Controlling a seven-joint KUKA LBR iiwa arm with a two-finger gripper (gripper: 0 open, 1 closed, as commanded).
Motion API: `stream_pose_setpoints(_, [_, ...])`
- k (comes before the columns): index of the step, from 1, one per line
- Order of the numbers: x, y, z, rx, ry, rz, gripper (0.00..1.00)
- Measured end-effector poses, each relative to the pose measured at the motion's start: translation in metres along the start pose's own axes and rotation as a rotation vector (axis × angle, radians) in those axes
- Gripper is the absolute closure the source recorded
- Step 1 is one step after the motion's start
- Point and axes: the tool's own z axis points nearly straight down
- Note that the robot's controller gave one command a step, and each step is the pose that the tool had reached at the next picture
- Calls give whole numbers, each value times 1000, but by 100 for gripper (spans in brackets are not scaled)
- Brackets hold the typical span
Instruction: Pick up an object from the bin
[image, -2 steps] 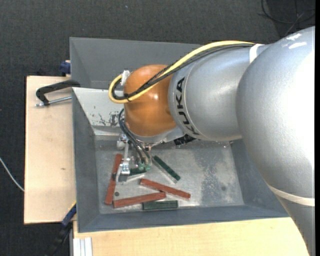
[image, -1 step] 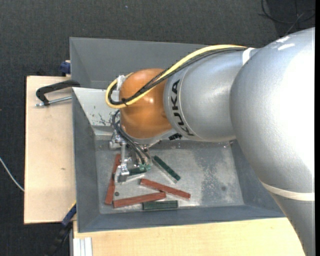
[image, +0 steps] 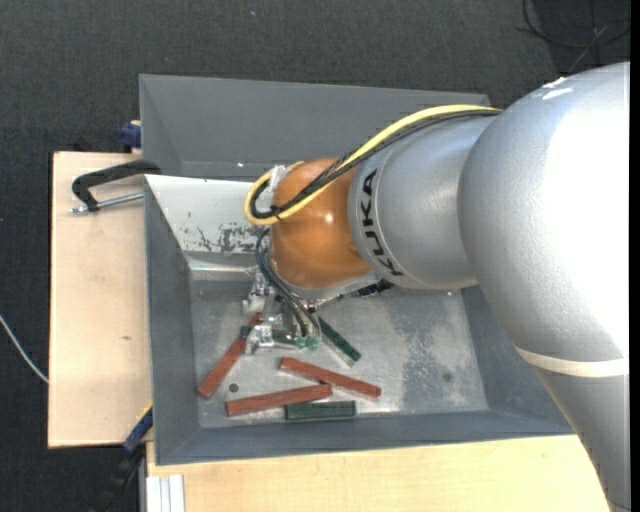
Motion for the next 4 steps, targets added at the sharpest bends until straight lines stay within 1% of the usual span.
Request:
stream_pose_setpoints(1, [0,0,0,0,0,0,100])
stream_pose_setpoints(2, [18,-12,-33,18,32,0,100])
stream_pose_setpoints(3, [-25,-32,-48,13,16,30,100])
stream_pose_setpoints(4, [-3,-60,-156,16,30,-74,100])
